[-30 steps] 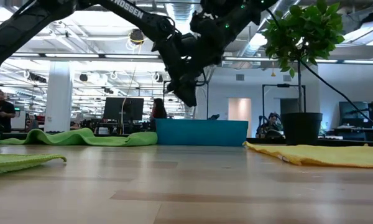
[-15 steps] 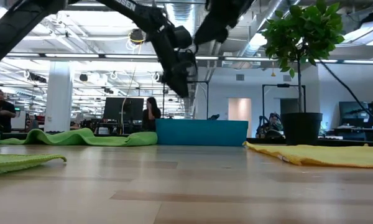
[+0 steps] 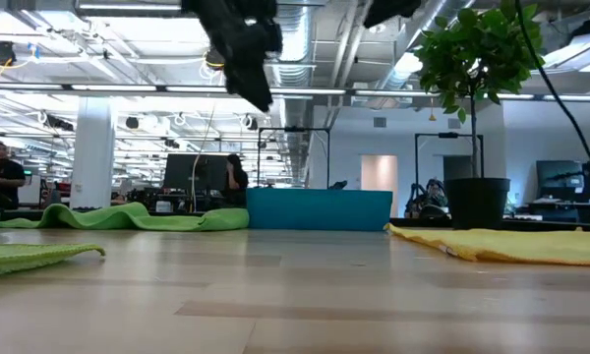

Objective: Fold microfiber towels
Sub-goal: Fold the yellow microfiber cloth

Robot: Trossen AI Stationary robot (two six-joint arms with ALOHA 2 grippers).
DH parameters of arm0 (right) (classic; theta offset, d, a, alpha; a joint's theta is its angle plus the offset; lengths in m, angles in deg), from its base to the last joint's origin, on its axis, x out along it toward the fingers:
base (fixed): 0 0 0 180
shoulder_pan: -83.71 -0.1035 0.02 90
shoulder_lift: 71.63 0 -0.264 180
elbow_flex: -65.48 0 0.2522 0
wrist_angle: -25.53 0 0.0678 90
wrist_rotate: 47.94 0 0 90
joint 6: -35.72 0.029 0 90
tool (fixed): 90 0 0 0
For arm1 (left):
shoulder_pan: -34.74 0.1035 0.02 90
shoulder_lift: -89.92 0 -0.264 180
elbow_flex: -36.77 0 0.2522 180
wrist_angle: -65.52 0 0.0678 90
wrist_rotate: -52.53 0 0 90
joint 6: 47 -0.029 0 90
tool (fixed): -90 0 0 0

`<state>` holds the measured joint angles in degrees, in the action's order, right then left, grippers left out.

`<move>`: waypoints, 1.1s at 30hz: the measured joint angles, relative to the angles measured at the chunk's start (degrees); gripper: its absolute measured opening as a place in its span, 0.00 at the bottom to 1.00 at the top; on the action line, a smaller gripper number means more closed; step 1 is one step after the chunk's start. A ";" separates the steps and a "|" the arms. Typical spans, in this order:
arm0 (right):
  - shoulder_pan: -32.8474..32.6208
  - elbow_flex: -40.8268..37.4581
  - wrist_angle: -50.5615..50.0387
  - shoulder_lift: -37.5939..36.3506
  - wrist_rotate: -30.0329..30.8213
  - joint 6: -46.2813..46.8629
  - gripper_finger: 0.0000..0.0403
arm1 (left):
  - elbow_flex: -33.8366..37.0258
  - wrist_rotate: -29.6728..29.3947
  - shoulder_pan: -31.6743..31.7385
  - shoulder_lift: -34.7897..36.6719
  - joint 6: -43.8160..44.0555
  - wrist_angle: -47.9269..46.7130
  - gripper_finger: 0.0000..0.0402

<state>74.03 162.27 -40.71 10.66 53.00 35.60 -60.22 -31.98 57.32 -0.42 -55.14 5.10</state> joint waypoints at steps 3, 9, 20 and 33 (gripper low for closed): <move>-3.37 -1.18 -2.17 -0.74 2.00 3.50 0.40 | 7.69 -1.98 -5.67 6.55 3.70 5.26 0.45; -11.05 -5.71 -5.77 -1.80 3.01 14.76 0.40 | 19.44 -6.17 -19.23 12.15 8.60 16.34 0.45; -22.69 -7.20 -6.85 -1.72 10.71 31.69 0.40 | 19.82 -7.85 -34.32 -6.07 -4.19 41.34 0.45; -28.69 -7.24 -7.07 -2.99 14.03 34.20 0.40 | 2.63 -6.03 -34.93 -31.25 -5.36 49.68 0.45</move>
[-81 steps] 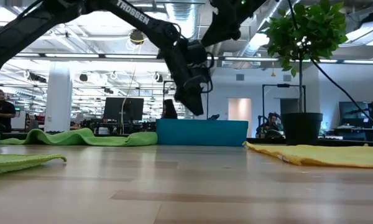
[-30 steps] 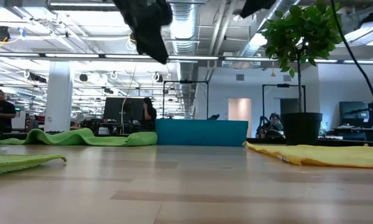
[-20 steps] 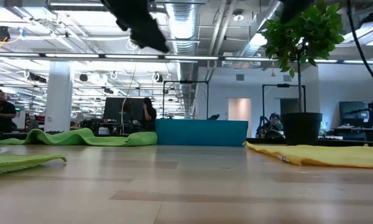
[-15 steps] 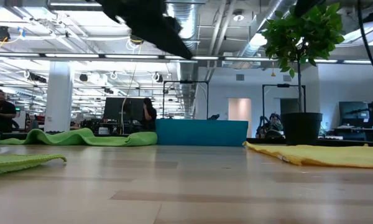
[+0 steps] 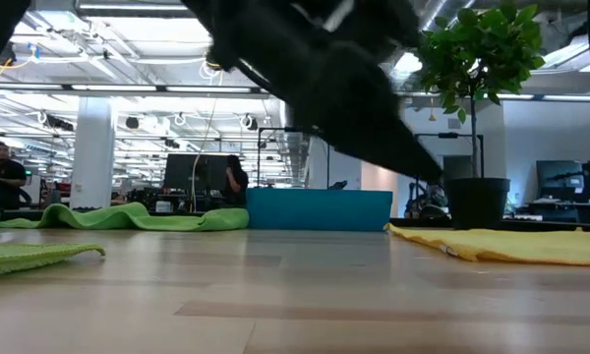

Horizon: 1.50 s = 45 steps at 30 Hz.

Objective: Fold microfiber towels
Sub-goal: Fold the yellow microfiber cloth

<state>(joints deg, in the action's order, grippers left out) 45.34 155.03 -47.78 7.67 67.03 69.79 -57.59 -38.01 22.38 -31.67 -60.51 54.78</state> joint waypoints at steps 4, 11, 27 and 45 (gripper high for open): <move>-1.47 0.00 -0.04 -0.26 0.87 0.00 0.40 | -5.70 0.24 -0.09 -5.36 -0.42 -0.72 0.45; -2.75 0.00 -0.36 -0.36 0.88 0.33 0.40 | -9.85 0.26 -0.20 -9.33 0.52 -1.36 0.45; -2.88 -0.07 -0.76 -0.35 0.89 0.45 0.40 | -9.87 -1.60 0.04 -12.32 8.64 -2.25 0.45; -2.88 -0.09 -0.92 -0.35 0.87 0.45 0.40 | -9.89 -3.82 -0.09 -12.41 9.13 -6.02 0.10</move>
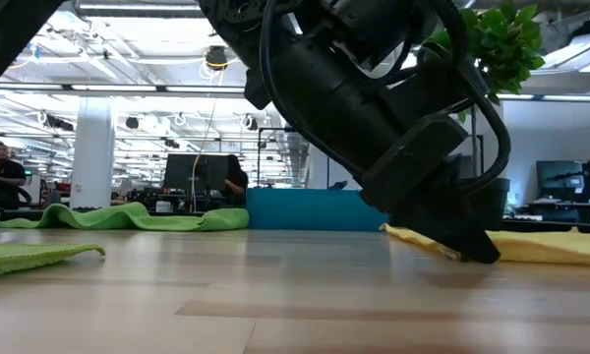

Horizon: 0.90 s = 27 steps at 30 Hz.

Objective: Fold microfiber towels
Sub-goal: Fold the yellow microfiber cloth

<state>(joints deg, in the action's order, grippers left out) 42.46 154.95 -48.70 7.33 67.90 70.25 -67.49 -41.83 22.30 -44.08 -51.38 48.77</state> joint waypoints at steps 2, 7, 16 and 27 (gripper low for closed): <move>0.00 0.00 0.00 0.00 0.04 0.00 0.40 | 0.02 0.50 0.04 0.04 1.11 -0.93 0.03; -0.49 -0.04 -0.08 0.25 0.22 0.02 0.40 | 0.02 1.07 -0.21 0.72 5.81 -3.69 0.01; -1.86 -0.11 -3.31 7.30 -0.17 6.91 0.40 | 0.68 -1.98 -1.86 7.47 11.49 -18.86 0.00; -0.04 -0.09 3.88 19.85 -0.31 9.89 0.40 | 0.48 -8.92 -2.82 13.07 16.24 -25.17 0.00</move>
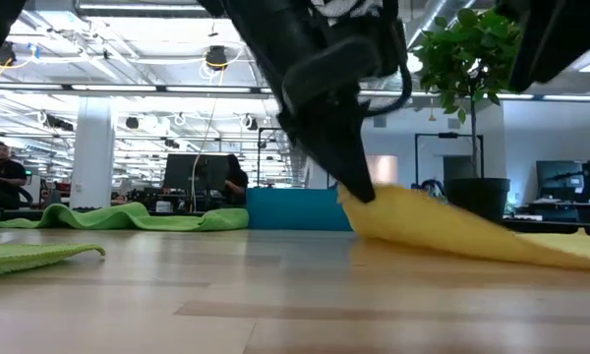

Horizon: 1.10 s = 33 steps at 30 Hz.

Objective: Fold microfiber towels
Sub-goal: Fold the yellow microfiber cloth

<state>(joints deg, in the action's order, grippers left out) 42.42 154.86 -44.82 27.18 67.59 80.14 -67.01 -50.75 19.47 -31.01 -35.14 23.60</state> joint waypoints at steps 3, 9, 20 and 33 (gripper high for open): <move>0.08 0.02 1.32 2.46 -0.13 1.43 0.40 | -0.05 -1.68 -0.15 1.01 0.31 -1.07 0.00; 0.17 0.04 3.86 6.26 -0.13 2.70 0.40 | -0.09 -3.91 -0.28 3.43 0.42 -2.54 0.00; 2.95 -1.54 6.36 9.60 1.06 7.06 0.40 | -0.15 -3.92 -1.72 4.40 0.00 -2.14 0.00; 3.63 -2.05 6.31 10.37 1.33 7.16 0.40 | -0.15 -6.10 -3.17 4.56 0.02 -2.15 0.00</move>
<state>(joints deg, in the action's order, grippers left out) 46.05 152.81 -38.51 37.56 68.92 87.30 -67.16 -56.85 16.30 -26.45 -35.12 21.45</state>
